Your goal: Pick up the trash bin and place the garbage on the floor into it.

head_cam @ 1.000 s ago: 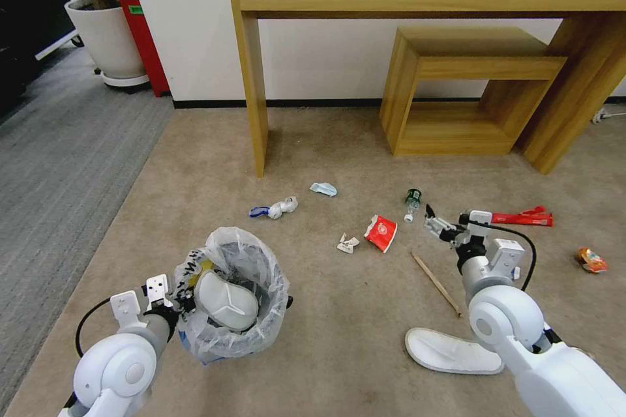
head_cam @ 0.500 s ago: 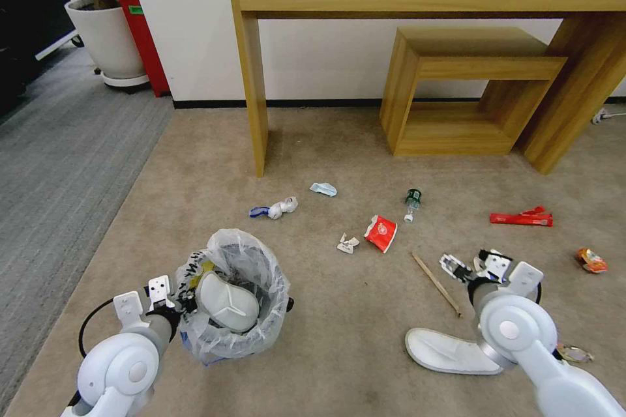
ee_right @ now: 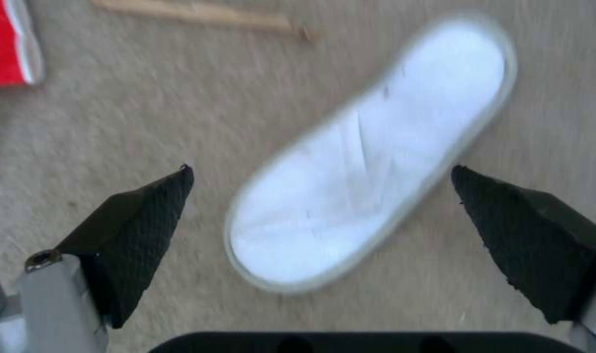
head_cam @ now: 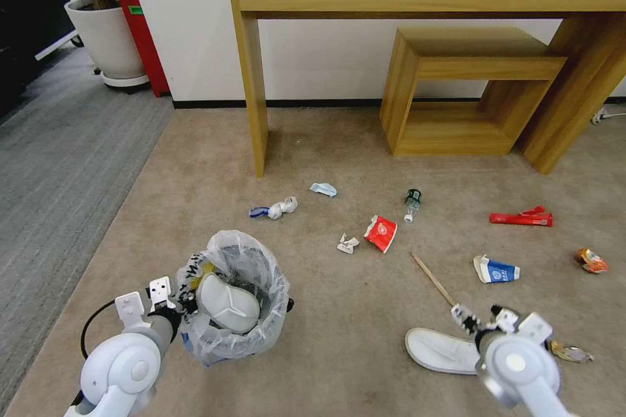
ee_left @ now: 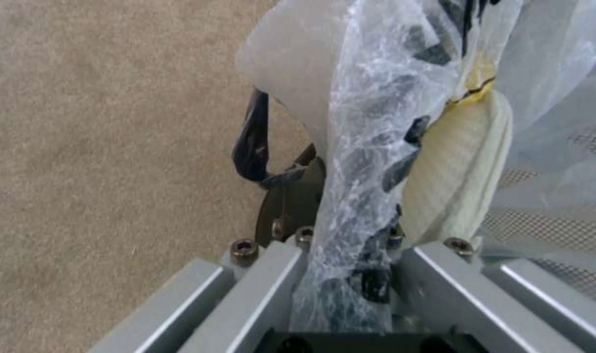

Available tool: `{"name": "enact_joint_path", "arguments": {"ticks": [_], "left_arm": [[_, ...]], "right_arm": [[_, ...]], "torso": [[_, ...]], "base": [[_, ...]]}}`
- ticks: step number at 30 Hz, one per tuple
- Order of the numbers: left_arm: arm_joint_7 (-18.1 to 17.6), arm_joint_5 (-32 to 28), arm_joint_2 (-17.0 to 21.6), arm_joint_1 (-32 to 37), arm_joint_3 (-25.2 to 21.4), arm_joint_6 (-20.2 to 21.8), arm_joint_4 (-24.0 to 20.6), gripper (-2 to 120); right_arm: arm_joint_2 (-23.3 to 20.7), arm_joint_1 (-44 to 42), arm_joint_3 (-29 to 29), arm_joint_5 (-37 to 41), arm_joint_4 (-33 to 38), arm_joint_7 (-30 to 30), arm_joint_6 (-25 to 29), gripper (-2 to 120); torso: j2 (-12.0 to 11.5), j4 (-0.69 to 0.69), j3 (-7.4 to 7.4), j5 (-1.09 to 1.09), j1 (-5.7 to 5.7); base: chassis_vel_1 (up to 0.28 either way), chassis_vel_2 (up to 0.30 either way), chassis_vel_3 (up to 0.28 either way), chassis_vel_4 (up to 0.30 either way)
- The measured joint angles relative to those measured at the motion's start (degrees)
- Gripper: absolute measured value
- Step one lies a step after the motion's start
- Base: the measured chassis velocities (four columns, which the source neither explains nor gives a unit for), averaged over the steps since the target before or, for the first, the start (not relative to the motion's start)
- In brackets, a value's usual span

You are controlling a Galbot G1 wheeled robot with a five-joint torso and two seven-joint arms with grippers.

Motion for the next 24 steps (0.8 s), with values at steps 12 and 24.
{"name": "enact_joint_path", "arguments": {"ticks": [12, 24], "left_arm": [[-0.01, 0.09, -0.32, 0.05, 0.02, -0.12, 0.39, 0], [-0.05, 0.14, -0.71, 0.08, -0.02, -0.33, 0.71, 0]], "right_arm": [[4.71, 2.11, -1.42, -1.53, -6.39, -3.27, 2.92, 100], [6.54, 4.60, -2.78, -3.04, -13.20, -4.87, 3.83, 100]], "torso": [[-0.01, 0.01, 0.00, -0.01, 0.00], [-0.01, 0.01, 0.00, -0.01, 0.00]], "base": [[0.000, 0.000, 0.000, 0.000], [0.000, 0.000, 0.000, 0.000]]}}
